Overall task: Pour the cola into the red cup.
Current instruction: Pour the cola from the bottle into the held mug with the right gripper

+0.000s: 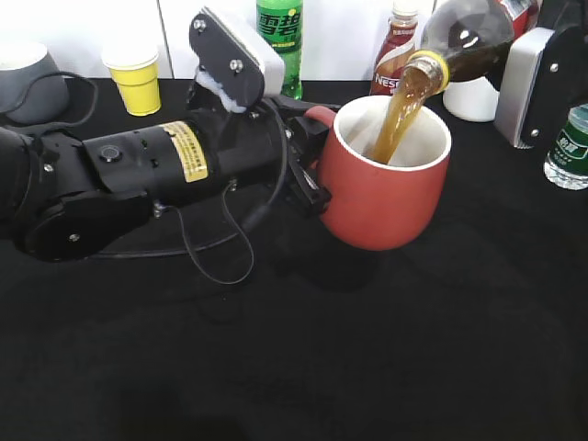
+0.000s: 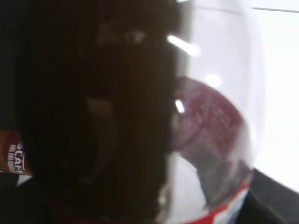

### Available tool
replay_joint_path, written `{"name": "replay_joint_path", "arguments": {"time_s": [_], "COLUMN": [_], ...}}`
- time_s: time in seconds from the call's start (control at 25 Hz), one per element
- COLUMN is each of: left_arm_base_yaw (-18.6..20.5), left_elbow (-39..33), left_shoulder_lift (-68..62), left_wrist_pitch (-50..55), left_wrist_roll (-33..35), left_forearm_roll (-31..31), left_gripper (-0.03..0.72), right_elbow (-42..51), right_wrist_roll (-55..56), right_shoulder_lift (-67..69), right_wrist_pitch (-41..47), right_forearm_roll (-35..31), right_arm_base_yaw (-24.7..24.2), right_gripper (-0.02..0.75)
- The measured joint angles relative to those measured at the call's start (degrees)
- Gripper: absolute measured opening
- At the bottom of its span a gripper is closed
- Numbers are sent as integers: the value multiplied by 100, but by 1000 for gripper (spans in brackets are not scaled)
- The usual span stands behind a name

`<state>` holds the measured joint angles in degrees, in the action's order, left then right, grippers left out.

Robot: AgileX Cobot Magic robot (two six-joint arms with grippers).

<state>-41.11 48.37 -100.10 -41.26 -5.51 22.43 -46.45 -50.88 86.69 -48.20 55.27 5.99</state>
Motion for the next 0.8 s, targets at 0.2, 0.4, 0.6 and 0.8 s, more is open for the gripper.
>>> {"name": "replay_joint_path", "arguments": {"time_s": [0.2, 0.4, 0.6, 0.8], "left_arm_base_yaw": [0, 0, 0, 0], "left_elbow": [0, 0, 0, 0], "left_shoulder_lift": [0, -4, -4, -4], "left_wrist_pitch": [2, 14, 4, -233], "left_wrist_roll": [0, 5, 11, 28], "left_forearm_roll": [0, 0, -12, -426], "left_gripper": [71, 71, 71, 71], "right_elbow": [0, 0, 0, -11], "right_wrist_roll": [-224, -273, -76, 1884], "right_shoulder_lift": [0, -23, -37, -37], "right_wrist_pitch": [-6, -6, -20, -151], "right_forearm_roll": [-168, -192, -209, -209], "right_arm_base_yaw": [0, 0, 0, 0], "right_gripper": [496, 496, 496, 496]}}
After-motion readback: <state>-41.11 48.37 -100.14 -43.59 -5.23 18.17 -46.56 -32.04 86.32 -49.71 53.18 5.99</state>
